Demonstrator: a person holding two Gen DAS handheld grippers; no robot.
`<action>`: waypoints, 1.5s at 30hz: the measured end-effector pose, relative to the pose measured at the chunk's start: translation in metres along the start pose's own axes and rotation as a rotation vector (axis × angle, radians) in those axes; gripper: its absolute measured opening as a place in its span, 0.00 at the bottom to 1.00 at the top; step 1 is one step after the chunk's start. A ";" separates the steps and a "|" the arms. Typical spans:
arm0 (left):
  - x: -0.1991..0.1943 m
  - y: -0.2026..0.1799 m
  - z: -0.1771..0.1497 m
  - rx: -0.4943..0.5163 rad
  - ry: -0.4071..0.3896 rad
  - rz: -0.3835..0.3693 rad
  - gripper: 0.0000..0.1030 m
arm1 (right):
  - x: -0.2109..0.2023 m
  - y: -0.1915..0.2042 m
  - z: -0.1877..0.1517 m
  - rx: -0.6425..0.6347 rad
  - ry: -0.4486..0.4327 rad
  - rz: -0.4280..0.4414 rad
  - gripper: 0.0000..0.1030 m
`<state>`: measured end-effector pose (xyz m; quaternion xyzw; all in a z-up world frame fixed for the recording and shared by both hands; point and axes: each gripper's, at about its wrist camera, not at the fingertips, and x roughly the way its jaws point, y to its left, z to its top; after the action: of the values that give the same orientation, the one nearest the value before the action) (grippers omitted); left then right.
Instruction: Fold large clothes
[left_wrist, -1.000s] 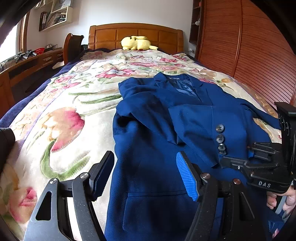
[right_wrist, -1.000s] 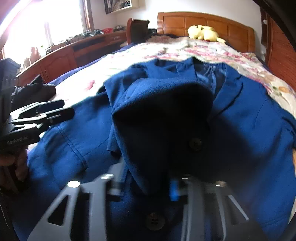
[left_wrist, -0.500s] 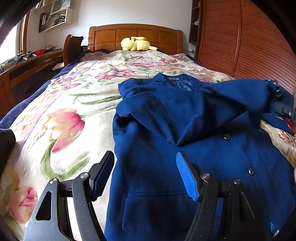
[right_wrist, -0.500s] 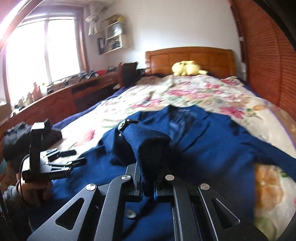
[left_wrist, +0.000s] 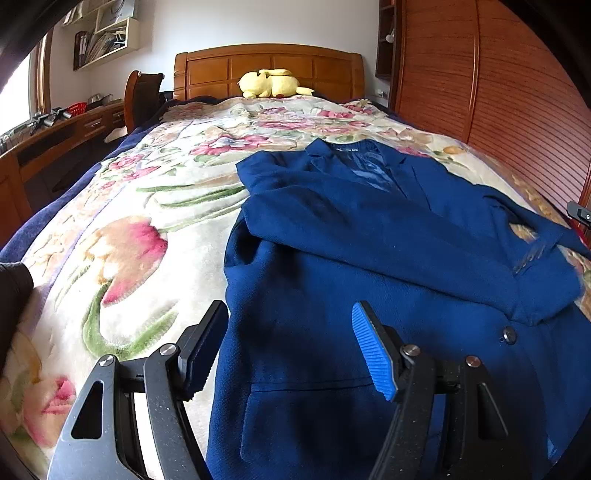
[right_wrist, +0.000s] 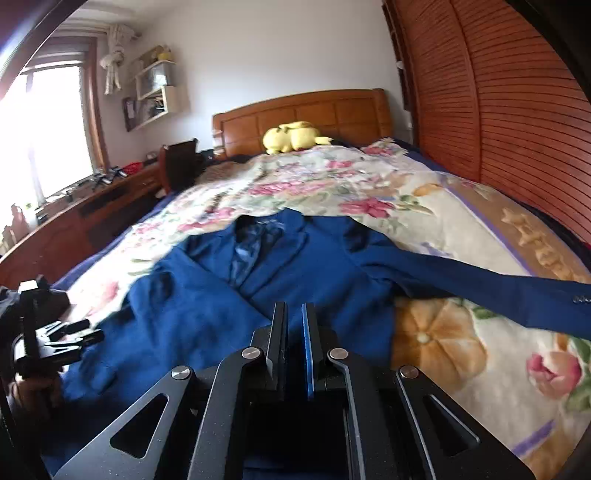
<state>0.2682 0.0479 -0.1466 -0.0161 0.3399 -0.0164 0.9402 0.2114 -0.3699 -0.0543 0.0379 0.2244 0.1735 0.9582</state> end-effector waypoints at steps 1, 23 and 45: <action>0.000 -0.001 0.000 0.004 0.001 0.002 0.68 | 0.002 0.005 -0.002 -0.008 0.009 -0.013 0.11; -0.004 -0.005 0.003 0.008 -0.016 -0.003 0.68 | 0.093 -0.009 -0.007 0.027 0.299 -0.105 0.55; -0.048 -0.047 0.005 0.100 -0.062 -0.158 0.68 | -0.011 -0.092 0.011 -0.051 0.243 -0.345 0.54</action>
<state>0.2331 0.0029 -0.1100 0.0036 0.3072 -0.1068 0.9456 0.2362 -0.4594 -0.0541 -0.0465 0.3372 0.0157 0.9402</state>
